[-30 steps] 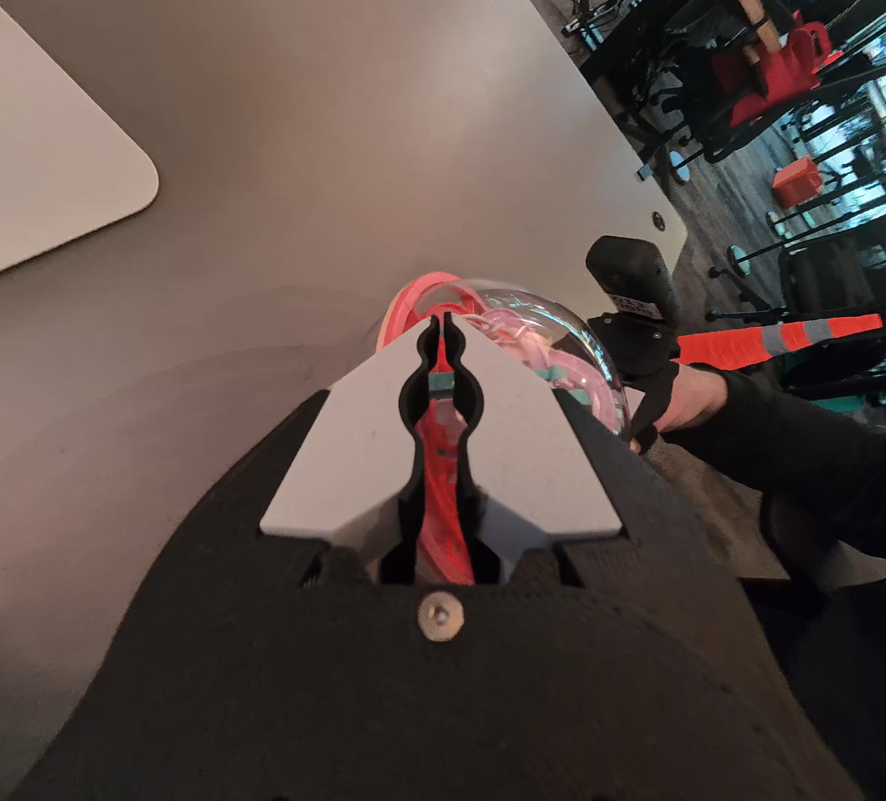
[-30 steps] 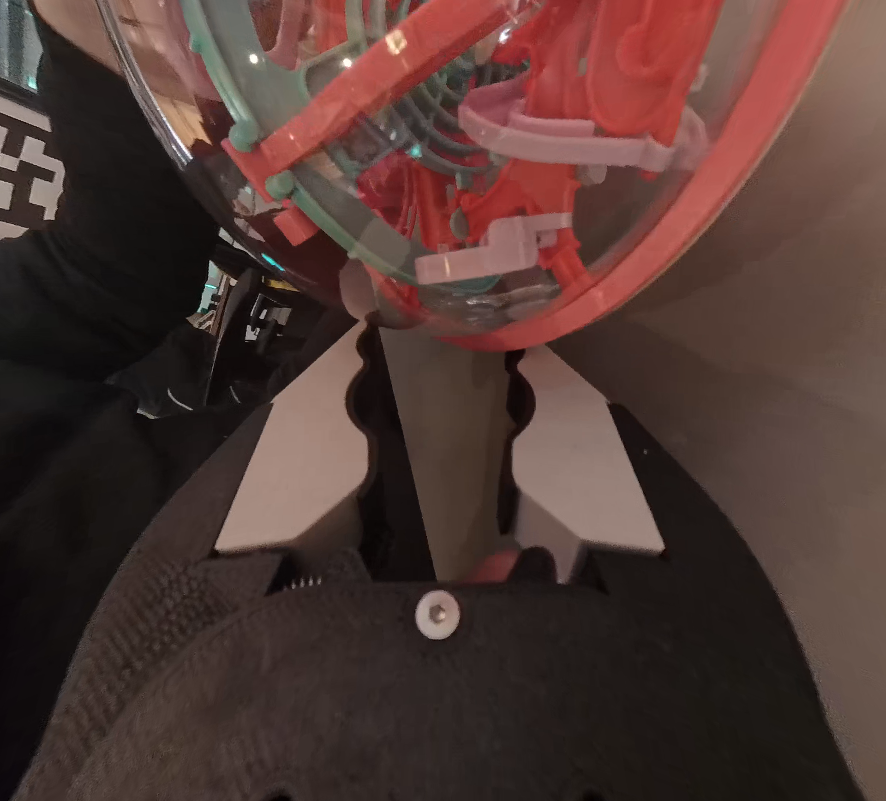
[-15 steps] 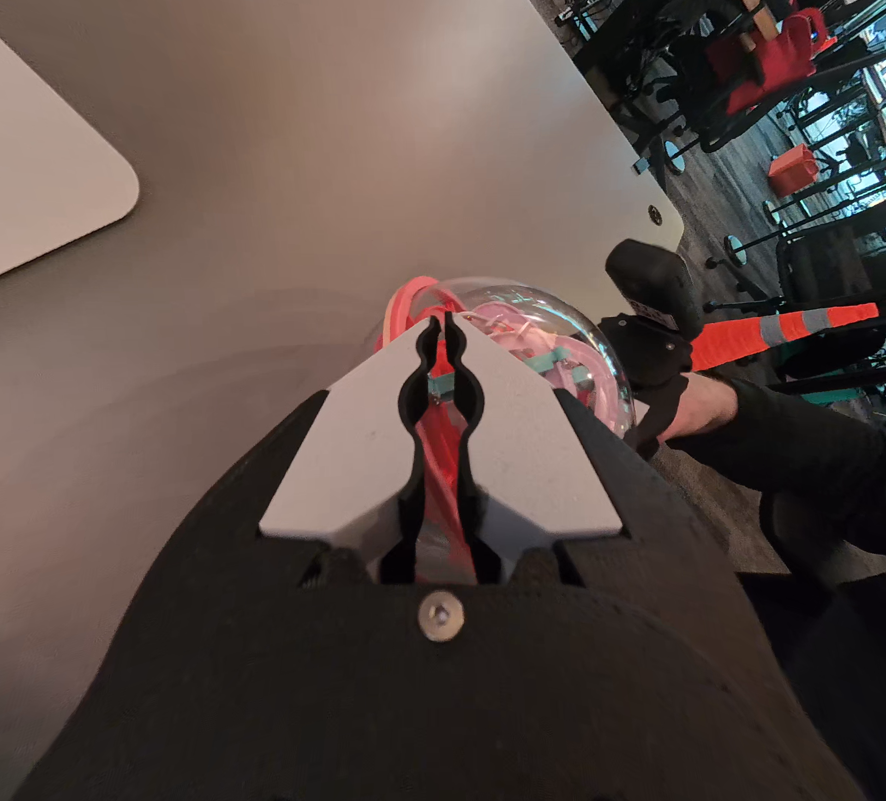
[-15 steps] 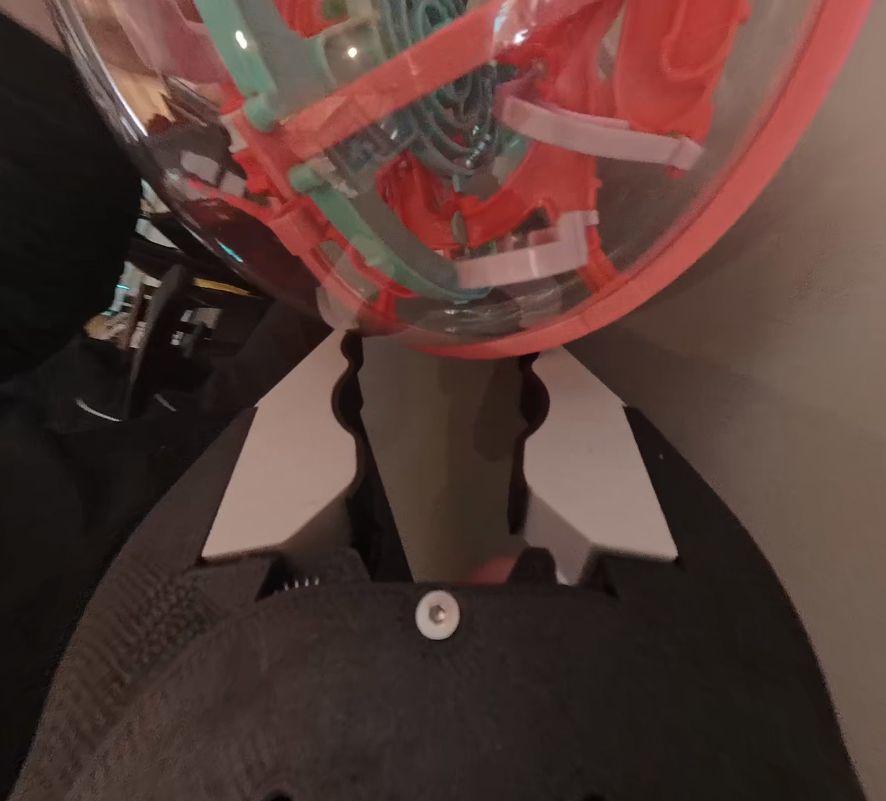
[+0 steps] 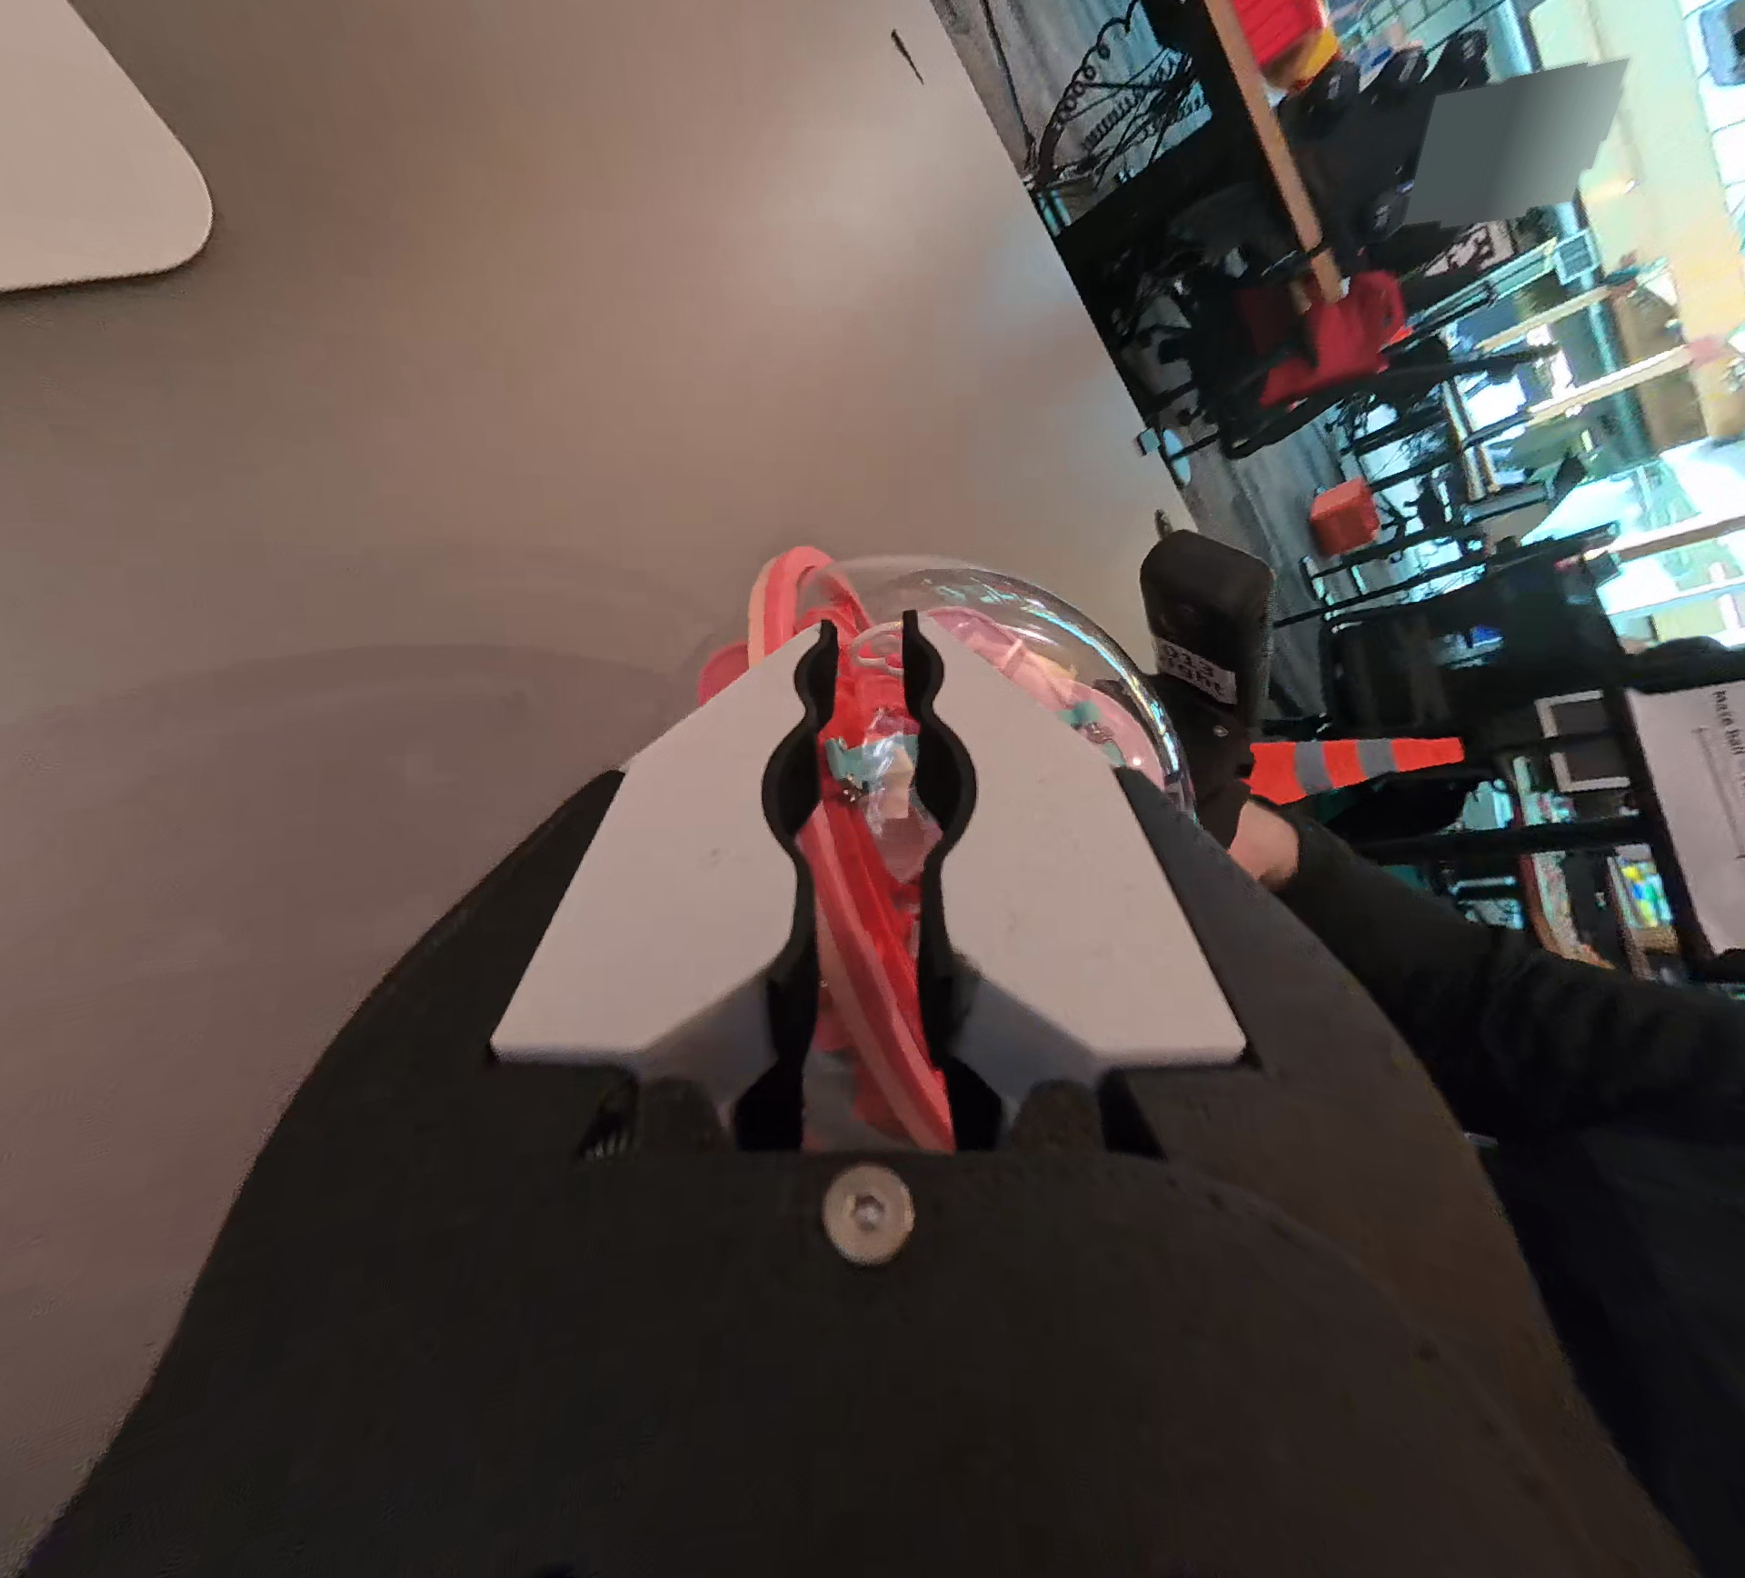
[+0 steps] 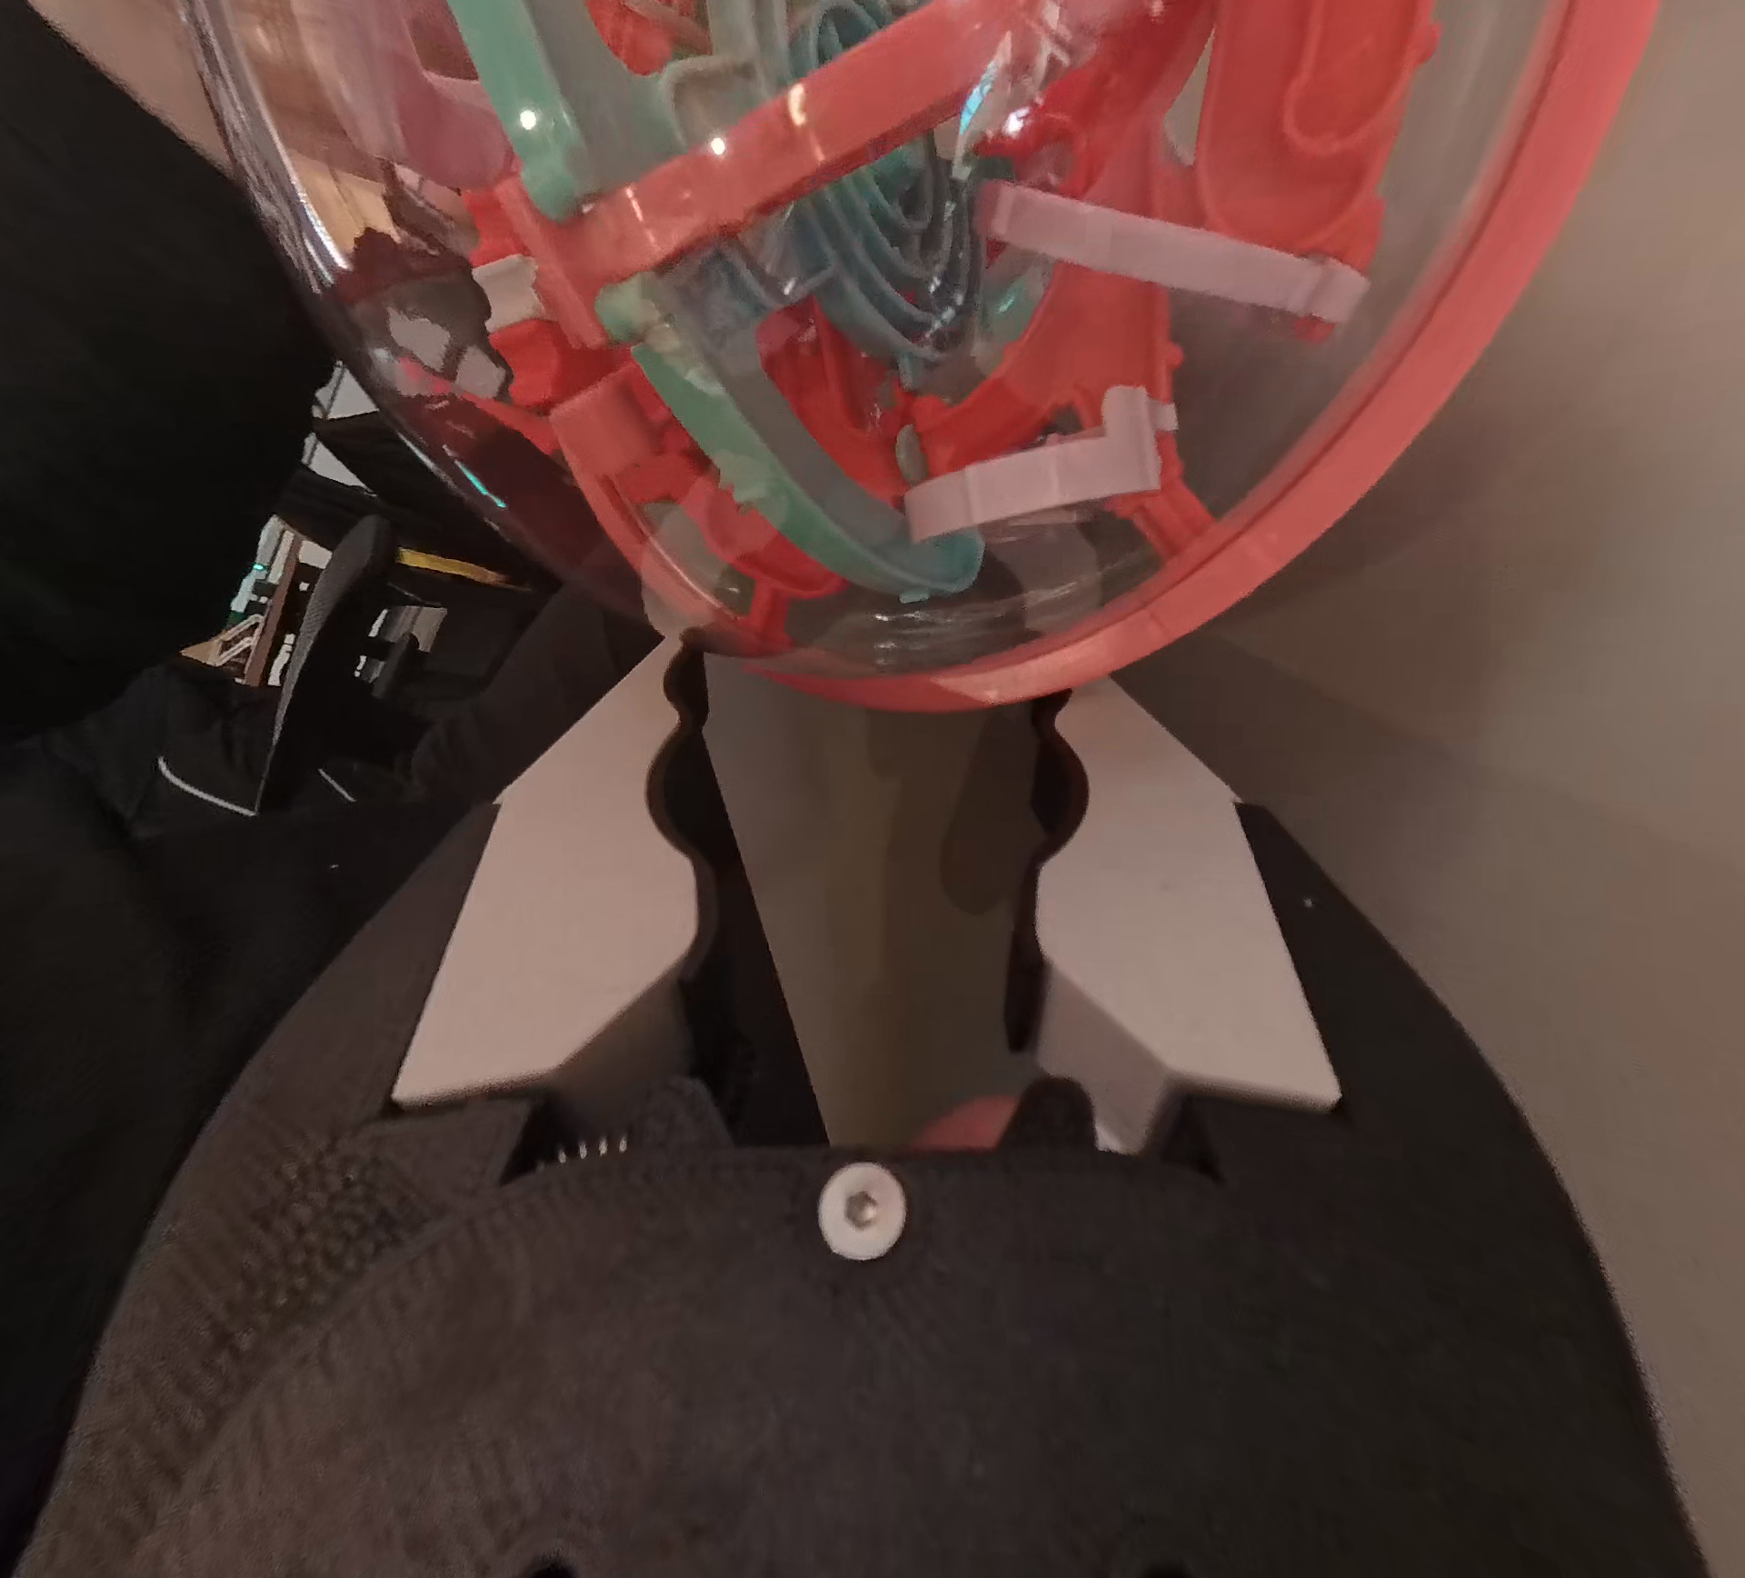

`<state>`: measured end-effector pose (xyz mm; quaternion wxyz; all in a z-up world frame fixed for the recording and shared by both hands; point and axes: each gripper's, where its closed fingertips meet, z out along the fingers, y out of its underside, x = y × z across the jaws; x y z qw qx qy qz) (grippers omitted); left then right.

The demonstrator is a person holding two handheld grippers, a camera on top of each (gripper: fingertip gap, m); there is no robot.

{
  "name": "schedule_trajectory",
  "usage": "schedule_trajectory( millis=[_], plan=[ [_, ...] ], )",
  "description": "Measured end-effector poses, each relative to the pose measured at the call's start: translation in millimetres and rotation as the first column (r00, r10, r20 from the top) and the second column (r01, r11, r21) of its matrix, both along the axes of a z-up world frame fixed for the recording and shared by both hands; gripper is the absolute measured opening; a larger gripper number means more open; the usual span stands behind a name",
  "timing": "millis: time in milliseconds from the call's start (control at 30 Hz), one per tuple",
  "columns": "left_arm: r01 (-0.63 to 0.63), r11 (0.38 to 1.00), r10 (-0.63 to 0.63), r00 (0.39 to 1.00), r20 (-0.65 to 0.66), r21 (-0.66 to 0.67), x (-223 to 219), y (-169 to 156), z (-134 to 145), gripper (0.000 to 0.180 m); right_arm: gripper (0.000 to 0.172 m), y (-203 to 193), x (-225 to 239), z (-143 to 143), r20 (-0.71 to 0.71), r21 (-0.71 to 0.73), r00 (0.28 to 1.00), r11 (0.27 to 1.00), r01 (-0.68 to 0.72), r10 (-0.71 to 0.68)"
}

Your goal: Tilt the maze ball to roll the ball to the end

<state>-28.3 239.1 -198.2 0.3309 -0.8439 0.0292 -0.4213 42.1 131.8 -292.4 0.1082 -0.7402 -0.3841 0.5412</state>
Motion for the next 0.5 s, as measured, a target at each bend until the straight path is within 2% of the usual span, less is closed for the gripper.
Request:
schedule_trajectory(
  millis=[200,400,433,500],
  plan=[
    [-0.002,1.000,0.002,1.000,0.008,0.000,-1,-5,1,0.018,0.068,-7,-2,2,-0.022,-0.039,0.999,0.999,-0.025,0.024],
    [0.053,0.999,-0.052,0.991,-0.121,-0.001,1,-6,4,0.017,0.069,-15,-13,1,-0.021,-0.103,0.999,0.994,-0.034,0.032],
    [0.060,0.998,-0.060,0.988,-0.142,-0.002,1,-6,4,0.016,0.069,-17,-15,0,-0.019,-0.114,0.999,0.993,-0.034,0.032],
    [0.059,0.998,-0.059,0.982,-0.179,-0.003,-4,-5,5,0.003,0.069,-19,-21,1,-0.022,-0.133,0.999,0.991,-0.026,0.024]
  ],
)
